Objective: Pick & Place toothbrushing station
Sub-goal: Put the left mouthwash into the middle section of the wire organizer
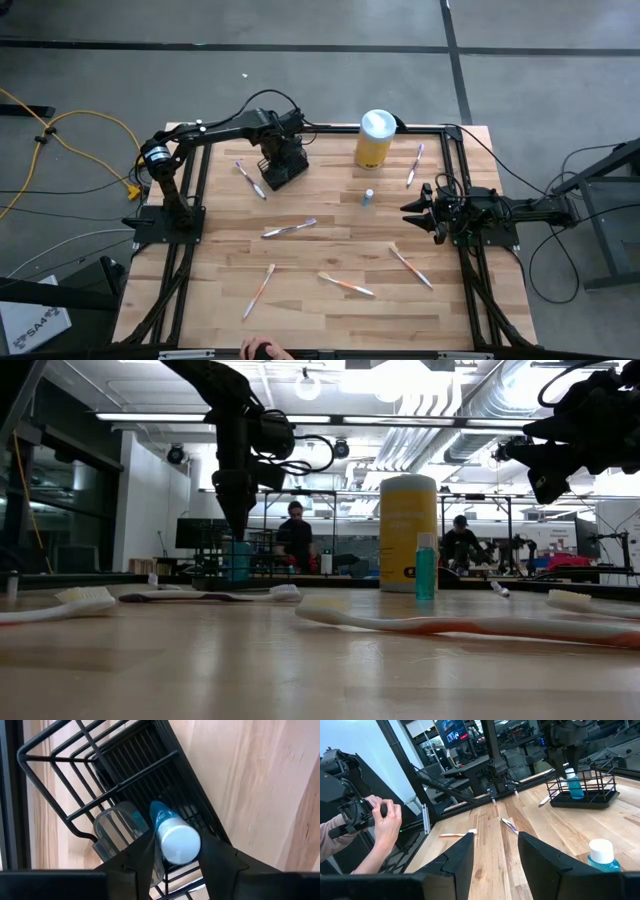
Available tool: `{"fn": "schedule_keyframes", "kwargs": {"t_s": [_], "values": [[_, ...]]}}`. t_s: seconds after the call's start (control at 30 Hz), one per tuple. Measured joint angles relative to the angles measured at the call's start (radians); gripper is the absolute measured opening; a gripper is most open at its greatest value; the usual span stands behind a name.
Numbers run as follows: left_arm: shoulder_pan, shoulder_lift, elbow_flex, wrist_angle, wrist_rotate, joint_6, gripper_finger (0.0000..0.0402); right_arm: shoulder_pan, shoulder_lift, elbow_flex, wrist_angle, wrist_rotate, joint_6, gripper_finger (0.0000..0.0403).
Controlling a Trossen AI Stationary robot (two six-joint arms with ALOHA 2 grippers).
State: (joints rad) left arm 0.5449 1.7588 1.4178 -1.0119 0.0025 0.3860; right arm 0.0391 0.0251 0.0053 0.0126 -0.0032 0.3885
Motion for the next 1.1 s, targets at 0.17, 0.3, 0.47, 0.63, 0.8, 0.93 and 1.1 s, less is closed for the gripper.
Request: {"fn": "schedule_keyframes", "kwargs": {"t_s": [0.17, 0.3, 0.47, 0.63, 0.8, 0.93, 1.1], "values": [[0.000, 0.000, 0.000, 0.000, 0.000, -0.006, 0.0141, 0.000, 0.000, 0.000, 0.000, 0.000, 0.000, 0.0145], [0.000, 0.000, 0.000, 0.006, 0.000, -0.005, 0.0141, 0.000, 0.000, 0.000, 0.000, 0.000, 0.000, 0.0145], [0.003, 0.000, -0.001, 0.014, -0.004, 0.002, 0.0142, 0.000, 0.000, 0.000, 0.000, 0.000, 0.000, 0.0145], [0.004, -0.016, -0.002, 0.012, -0.007, 0.001, 0.0142, 0.000, 0.000, 0.000, 0.000, 0.000, 0.000, 0.0145], [0.004, -0.040, -0.002, 0.014, -0.016, 0.001, 0.0142, 0.000, 0.000, 0.000, 0.000, 0.000, 0.000, 0.0145], [0.005, -0.051, -0.002, 0.014, -0.016, 0.001, 0.0142, 0.000, 0.000, 0.000, 0.000, 0.000, 0.000, 0.0145], [0.005, -0.053, -0.002, 0.016, -0.037, -0.001, 0.0142, 0.000, 0.000, 0.000, 0.000, 0.000, 0.000, 0.0145]]}}
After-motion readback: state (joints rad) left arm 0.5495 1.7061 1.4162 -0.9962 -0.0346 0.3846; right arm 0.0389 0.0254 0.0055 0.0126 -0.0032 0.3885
